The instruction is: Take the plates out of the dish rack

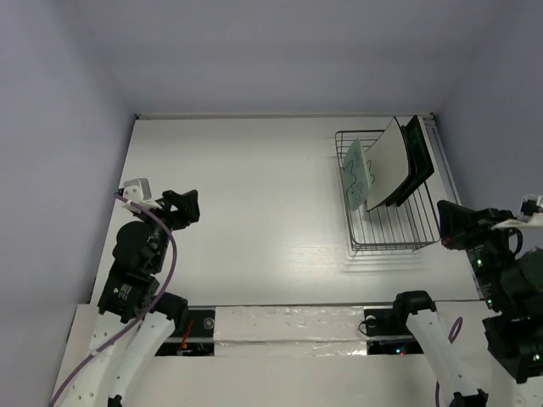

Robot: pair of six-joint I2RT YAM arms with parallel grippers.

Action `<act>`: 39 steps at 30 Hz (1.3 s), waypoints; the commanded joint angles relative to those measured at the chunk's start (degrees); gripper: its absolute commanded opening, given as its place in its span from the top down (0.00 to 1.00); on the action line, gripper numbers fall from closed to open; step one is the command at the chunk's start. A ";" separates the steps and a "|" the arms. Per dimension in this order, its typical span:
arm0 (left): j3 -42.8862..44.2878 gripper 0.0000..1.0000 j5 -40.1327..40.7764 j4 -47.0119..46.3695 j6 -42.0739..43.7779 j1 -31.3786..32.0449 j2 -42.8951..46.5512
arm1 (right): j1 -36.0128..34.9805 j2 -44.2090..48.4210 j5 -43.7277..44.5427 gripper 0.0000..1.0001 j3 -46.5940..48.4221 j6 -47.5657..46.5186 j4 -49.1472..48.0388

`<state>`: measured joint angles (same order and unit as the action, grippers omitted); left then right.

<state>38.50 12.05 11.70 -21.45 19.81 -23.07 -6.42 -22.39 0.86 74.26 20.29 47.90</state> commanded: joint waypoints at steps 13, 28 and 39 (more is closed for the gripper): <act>-1.85 0.99 -0.19 -3.09 -0.43 0.23 1.36 | 0.26 -21.45 13.11 1.00 4.40 -5.17 -6.68; -1.94 0.67 -0.19 -2.83 -0.52 0.23 0.74 | 0.26 -50.35 18.64 0.57 14.22 -7.81 -8.00; -2.03 0.57 -0.19 -3.00 -0.43 0.23 -0.04 | 0.26 -61.01 25.32 0.58 17.15 -8.96 -7.64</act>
<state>36.75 12.03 11.20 -22.02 19.81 -22.37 -6.42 -83.07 22.85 89.93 12.23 41.89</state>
